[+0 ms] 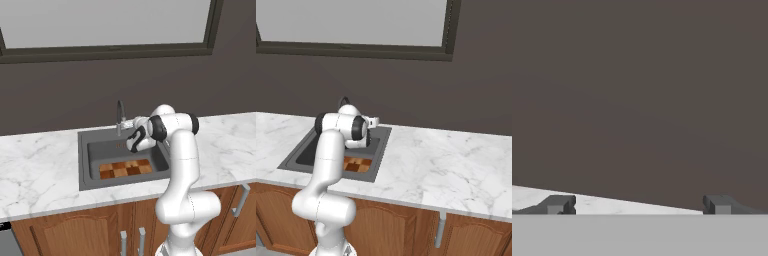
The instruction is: Turn on the sink faucet with hot water and rinse the cutting board for ten seconds, then turn off the faucet. Push the cutting board to reach the water if necessary.
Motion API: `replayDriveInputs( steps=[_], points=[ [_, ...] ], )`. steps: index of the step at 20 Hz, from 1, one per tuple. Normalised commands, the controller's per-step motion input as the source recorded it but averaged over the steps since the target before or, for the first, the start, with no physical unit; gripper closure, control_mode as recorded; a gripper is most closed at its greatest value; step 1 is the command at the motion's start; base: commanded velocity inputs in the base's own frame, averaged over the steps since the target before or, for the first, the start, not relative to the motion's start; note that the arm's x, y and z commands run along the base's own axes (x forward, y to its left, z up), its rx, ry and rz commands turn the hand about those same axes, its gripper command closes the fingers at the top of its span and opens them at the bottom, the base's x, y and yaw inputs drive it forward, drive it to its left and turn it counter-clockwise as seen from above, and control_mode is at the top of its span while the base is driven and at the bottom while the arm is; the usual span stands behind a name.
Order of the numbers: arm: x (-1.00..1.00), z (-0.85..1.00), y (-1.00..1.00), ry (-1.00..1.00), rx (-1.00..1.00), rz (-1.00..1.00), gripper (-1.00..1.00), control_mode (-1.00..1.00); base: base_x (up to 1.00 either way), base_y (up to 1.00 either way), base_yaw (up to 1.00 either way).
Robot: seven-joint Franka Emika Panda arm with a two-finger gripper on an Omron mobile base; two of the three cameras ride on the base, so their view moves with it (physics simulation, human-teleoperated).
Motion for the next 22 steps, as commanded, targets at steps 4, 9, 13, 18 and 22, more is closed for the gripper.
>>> replayDriveInputs(
  steps=[4,9,13,18,22],
  points=[
    [-0.21,-0.21,-0.60,-0.09,0.01,0.00,-1.00,-1.00,0.00,0.00,0.00],
    [-0.32,-0.24,-0.69,-0.10,0.01,0.01,-1.00,-1.00,0.00,0.00,0.00],
    [-0.41,-0.22,-0.85,-0.10,0.02,0.02,-1.00,-1.00,0.00,0.00,0.00],
    [-0.47,-0.27,-0.94,-0.11,0.03,0.04,-1.00,-1.00,0.00,0.00,0.00],
    [-0.44,-0.31,-1.00,-0.11,0.06,0.07,-1.00,-1.00,0.00,0.00,0.00]
  ],
)
